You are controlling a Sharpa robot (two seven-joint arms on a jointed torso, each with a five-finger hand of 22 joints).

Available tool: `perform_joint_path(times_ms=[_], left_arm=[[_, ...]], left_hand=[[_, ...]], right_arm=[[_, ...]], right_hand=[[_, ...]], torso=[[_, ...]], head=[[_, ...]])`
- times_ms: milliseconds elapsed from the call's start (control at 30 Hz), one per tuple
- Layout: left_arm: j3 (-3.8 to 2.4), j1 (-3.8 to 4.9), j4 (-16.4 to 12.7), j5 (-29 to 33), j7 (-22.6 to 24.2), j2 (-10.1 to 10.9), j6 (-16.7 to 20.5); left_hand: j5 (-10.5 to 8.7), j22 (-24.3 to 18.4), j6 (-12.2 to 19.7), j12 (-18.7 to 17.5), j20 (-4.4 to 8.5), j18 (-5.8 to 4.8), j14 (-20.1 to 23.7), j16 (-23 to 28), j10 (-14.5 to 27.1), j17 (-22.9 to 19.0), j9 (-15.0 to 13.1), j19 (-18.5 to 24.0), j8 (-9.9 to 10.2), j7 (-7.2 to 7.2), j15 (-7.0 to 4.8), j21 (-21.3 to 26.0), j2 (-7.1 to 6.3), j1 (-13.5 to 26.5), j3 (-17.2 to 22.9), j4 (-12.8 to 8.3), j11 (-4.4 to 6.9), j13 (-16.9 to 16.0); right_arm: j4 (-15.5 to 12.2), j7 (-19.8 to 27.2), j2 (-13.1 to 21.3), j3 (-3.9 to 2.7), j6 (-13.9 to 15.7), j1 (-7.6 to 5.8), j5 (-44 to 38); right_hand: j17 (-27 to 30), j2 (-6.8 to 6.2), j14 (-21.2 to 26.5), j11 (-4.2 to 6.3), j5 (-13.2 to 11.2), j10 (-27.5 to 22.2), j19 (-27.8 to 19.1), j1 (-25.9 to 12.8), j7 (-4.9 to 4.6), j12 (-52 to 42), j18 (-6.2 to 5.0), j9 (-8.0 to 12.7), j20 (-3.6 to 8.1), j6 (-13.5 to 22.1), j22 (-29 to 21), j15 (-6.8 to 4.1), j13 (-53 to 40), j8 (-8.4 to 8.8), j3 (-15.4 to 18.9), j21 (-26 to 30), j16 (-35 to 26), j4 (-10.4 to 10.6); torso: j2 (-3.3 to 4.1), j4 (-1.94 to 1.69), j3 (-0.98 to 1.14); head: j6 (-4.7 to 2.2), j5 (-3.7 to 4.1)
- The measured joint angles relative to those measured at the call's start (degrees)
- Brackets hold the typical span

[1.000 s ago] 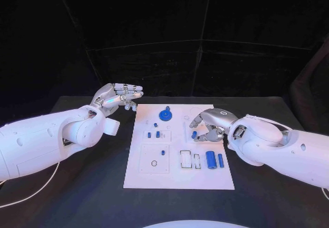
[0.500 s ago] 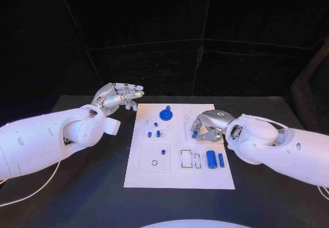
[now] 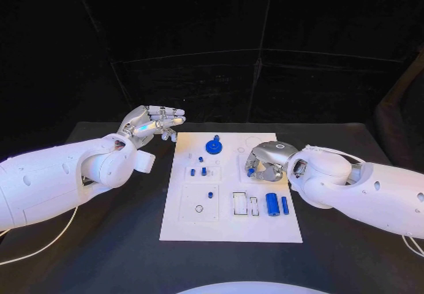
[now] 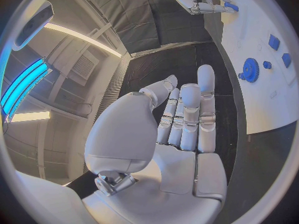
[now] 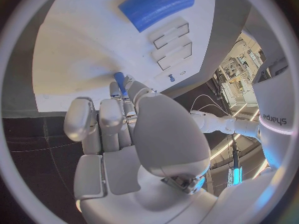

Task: Assemble the parts on the task board

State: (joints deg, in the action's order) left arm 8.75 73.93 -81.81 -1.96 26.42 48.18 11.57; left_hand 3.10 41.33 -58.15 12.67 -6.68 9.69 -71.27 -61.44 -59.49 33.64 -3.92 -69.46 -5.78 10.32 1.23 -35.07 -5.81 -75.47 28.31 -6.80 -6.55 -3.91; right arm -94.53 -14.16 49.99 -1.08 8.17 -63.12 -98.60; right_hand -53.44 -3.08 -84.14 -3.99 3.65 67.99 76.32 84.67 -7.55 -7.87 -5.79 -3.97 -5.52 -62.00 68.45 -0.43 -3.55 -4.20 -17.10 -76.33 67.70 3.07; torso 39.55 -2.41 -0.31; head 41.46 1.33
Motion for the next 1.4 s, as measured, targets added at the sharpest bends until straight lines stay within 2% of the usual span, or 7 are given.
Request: perform_joint_path(times_ms=[300,533,767,933,1133,1233,1400], left_arm=[[0.00,0.00,0.00,0.00,-0.04,0.04,-0.03],[0.01,0.00,0.06,0.00,-0.08,0.14,-0.06],[0.01,0.00,0.15,0.00,-0.13,0.19,-0.07],[0.01,0.00,0.18,0.00,-0.15,0.16,-0.10],[0.01,0.00,0.16,0.01,-0.17,0.10,-0.13],[0.01,0.00,0.15,0.01,-0.18,0.04,-0.15],[0.01,0.00,0.07,0.01,-0.18,-0.22,-0.18]], left_hand=[[0.00,0.00,0.00,0.00,0.00,0.00,0.00,0.04,0.00,0.00,0.00,0.00,0.00,0.00,0.00,0.00,0.00,0.00,0.00,0.00,0.00,0.00],[0.00,0.00,0.00,0.00,0.00,0.00,0.00,0.04,0.00,0.01,0.00,0.00,0.00,0.00,0.00,0.00,0.00,0.00,0.00,0.00,0.00,0.00],[0.00,0.01,0.00,0.00,0.00,0.00,0.00,0.04,0.00,0.01,0.00,0.00,0.00,0.00,0.00,0.00,0.00,0.00,0.00,0.00,0.00,0.00],[0.00,0.01,0.00,0.00,0.00,0.00,0.00,0.04,0.00,0.01,0.00,0.00,0.00,0.00,0.00,0.00,0.00,0.00,0.00,0.00,0.00,0.00],[0.00,-0.05,0.00,0.20,0.00,0.00,0.00,0.04,0.00,-0.15,0.00,0.00,0.00,0.00,0.00,0.00,0.00,0.00,0.00,0.00,0.00,0.00],[0.00,-0.05,0.00,0.20,0.00,0.00,0.00,0.04,0.00,-0.15,0.00,0.00,0.00,0.00,0.00,0.00,0.00,0.00,0.00,0.00,0.00,0.00],[0.00,-0.05,0.00,0.20,0.00,0.00,0.00,0.04,0.00,-0.15,0.00,0.00,0.00,0.00,0.00,0.00,0.00,0.00,0.00,0.00,0.00,0.00]], right_arm=[[0.08,-0.44,-0.25,0.09,1.14,0.10,-0.89],[-2.51,-0.28,1.68,0.05,3.98,0.11,-0.23],[-5.55,0.78,3.92,-1.30,7.48,0.03,4.05],[-7.49,2.15,4.04,-1.59,9.21,0.01,7.92],[-8.22,4.22,0.00,-1.65,9.75,0.01,11.66],[-8.07,5.58,-3.25,-1.32,9.60,0.06,12.61],[-6.88,7.44,-6.96,0.38,8.65,0.62,13.13]], right_hand=[[-0.77,-0.76,0.00,0.20,-0.44,1.43,0.70,-0.78,-0.04,1.09,0.01,0.03,0.10,-1.27,1.22,0.00,-0.07,0.24,-2.81,-0.90,0.78,0.27],[-1.03,-0.68,0.00,0.31,-0.46,2.35,0.69,-1.47,0.08,1.37,0.94,-0.13,0.10,-1.91,1.85,0.00,-0.11,0.21,-3.56,-1.22,1.16,0.45],[-1.10,-0.98,0.00,0.31,-0.63,2.35,0.69,-1.77,-0.11,1.80,0.94,-0.12,0.10,-2.10,1.91,0.01,-0.12,0.07,-4.31,-1.45,1.16,0.18],[-1.19,-0.98,0.00,0.31,-0.37,2.35,0.69,-1.76,-0.12,2.02,0.93,-0.10,0.10,-2.11,2.02,0.01,-0.11,0.07,-4.57,-1.45,1.39,0.22],[-1.26,-0.99,0.00,0.10,-0.32,2.56,0.87,-1.76,-0.12,2.47,0.93,-0.07,-0.09,-2.10,2.01,0.01,-0.10,0.11,-5.09,-1.45,1.39,0.01],[-1.26,-0.99,0.00,0.10,0.01,2.55,0.88,-1.76,-0.12,2.58,0.93,-0.04,-0.10,-2.10,2.01,0.01,-0.10,0.13,-5.28,-1.45,1.39,-0.17],[-1.25,-0.99,0.00,0.10,0.02,2.55,0.88,-1.76,-0.16,2.81,0.93,0.00,-0.10,-2.05,2.01,0.01,-0.09,0.24,-5.60,-1.45,1.39,-0.17]], torso=[[-0.04,0.00,-0.01],[-0.09,0.01,0.01],[-0.12,0.03,-0.01],[-0.12,0.01,-0.03],[-0.09,-0.08,-0.07],[-0.06,-0.08,-0.07],[-0.03,-0.08,-0.10]], head=[[0.12,0.10],[0.15,0.12],[0.08,0.11],[0.07,-0.10],[0.38,-0.71],[0.52,-1.08],[0.67,-1.28]])
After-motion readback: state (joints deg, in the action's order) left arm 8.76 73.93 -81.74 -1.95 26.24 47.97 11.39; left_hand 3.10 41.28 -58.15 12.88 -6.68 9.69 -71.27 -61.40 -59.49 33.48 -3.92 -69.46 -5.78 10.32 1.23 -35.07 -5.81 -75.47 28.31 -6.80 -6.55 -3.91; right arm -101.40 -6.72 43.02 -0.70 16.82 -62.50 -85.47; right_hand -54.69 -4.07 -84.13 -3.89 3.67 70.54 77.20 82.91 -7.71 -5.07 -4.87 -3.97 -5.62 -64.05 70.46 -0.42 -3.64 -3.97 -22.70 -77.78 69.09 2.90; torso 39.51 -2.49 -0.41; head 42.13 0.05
